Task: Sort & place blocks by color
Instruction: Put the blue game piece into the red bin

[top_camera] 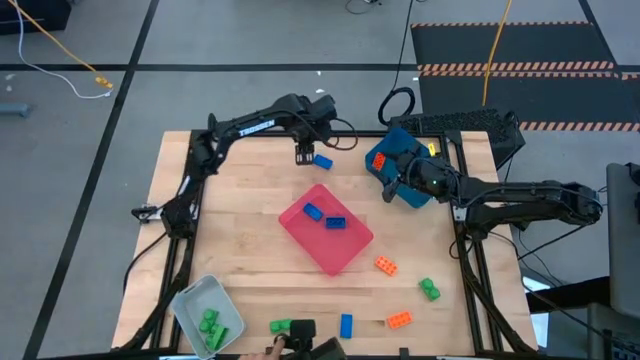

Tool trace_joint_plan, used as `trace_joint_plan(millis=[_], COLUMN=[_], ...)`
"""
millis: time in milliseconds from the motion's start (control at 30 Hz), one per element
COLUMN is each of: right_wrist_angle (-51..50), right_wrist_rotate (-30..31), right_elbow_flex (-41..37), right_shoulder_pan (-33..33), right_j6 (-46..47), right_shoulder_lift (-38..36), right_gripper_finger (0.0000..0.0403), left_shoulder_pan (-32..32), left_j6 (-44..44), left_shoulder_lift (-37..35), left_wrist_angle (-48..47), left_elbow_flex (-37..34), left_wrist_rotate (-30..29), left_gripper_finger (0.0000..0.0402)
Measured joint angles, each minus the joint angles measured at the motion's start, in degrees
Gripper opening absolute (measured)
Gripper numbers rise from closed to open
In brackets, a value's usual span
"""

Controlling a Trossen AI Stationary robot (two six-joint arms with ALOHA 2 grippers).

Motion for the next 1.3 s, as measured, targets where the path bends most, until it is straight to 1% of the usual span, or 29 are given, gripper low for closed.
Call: trace_joint_plan(millis=[133, 267, 333, 433, 567, 700, 1067, 1300], right_wrist_angle=[-1.69, -2.27, -2.53, -2.58, -2.59, -2.07, -1.27, -1.83], right_wrist_rotate=[0.02, 0.0, 0.0, 0.0, 0.0, 0.04, 0.02, 0.0], right_elbow_flex=[0.0, 0.0, 0.0, 0.0, 0.0, 0.0, 0.02, 0.02], right_shoulder_pan=[1.71, 3.79, 4.84, 6.34, 7.88, 8.25, 8.24, 8.24], right_j6=[0.42, 0.86, 0.87, 0.87, 0.88, 0.61, 0.36, 0.45], right_shoulder_lift=[0.0, 0.0, 0.0, 0.0, -0.1, -0.54, -2.21, -2.19], right_gripper_finger=[0.0286, 0.0286, 0.0286, 0.0286, 0.0286, 0.0286, 0.0286, 0.0286], left_shoulder_pan=[-0.3, -1.57, -2.14, -2.83, -3.08, -3.15, -2.4, -2.27], left_j6=[1.54, 4.83, 5.14, 3.17, 2.01, 1.29, 1.71, 1.47], left_shoulder_lift=[1.06, 0.99, 1.27, 2.17, 2.76, 3.56, 8.21, 8.38], left_wrist_angle=[3.81, 8.3, 8.07, 7.43, 7.97, 7.83, 8.39, 12.07], left_elbow_flex=[0.31, -0.53, -1.03, -1.09, -1.17, -1.06, -1.19, -1.19], left_wrist_rotate=[0.26, 2.5, 4.09, 6.57, 7.02, 8.72, 9.16, 8.91], left_gripper_finger=[0.0168, 0.0168, 0.0168, 0.0168, 0.0168, 0.0168, 0.0168, 0.0168])
